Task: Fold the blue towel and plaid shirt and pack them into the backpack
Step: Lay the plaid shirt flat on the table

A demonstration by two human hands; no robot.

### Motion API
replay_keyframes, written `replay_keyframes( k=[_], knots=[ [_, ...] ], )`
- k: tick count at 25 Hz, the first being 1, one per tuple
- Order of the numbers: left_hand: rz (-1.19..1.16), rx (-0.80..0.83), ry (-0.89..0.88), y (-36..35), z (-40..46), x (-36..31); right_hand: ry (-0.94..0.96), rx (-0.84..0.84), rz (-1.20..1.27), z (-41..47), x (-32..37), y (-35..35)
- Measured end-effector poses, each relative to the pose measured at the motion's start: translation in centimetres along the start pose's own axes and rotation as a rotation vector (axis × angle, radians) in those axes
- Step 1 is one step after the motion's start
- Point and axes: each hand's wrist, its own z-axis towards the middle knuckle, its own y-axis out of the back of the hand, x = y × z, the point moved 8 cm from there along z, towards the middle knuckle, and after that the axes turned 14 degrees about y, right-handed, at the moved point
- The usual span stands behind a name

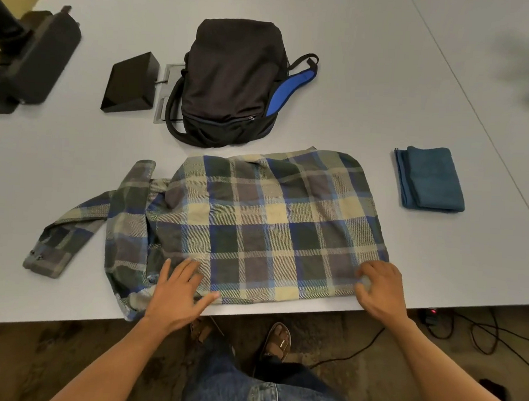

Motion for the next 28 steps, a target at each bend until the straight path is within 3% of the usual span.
replay_keyframes(
  k=[4, 10, 20, 23, 28],
  knots=[
    [-0.157, 0.004, -0.056, 0.2, 1.9, -4.9, 0.008, -0.061, 0.078, 2.3, 3.6, -1.4],
    [-0.134, 0.162, -0.072, -3.3, 3.3, -9.3, 0.099, 0.286, -0.115, 2.8, 5.0, -8.3],
    [-0.144, 0.081, 0.029, -5.5, 1.8, -8.0, -0.2, 0.242, -0.184, -1.0, -0.3, -5.9],
    [-0.157, 0.065, 0.02, -5.2, 2.0, -8.2, -0.296, 0.141, -0.13, -1.0, -1.4, -5.2],
    [-0.187, -0.005, -0.105, -3.4, 4.2, -9.9, -0.649, -0.211, -0.003, -1.1, -4.4, -1.3]
  ],
)
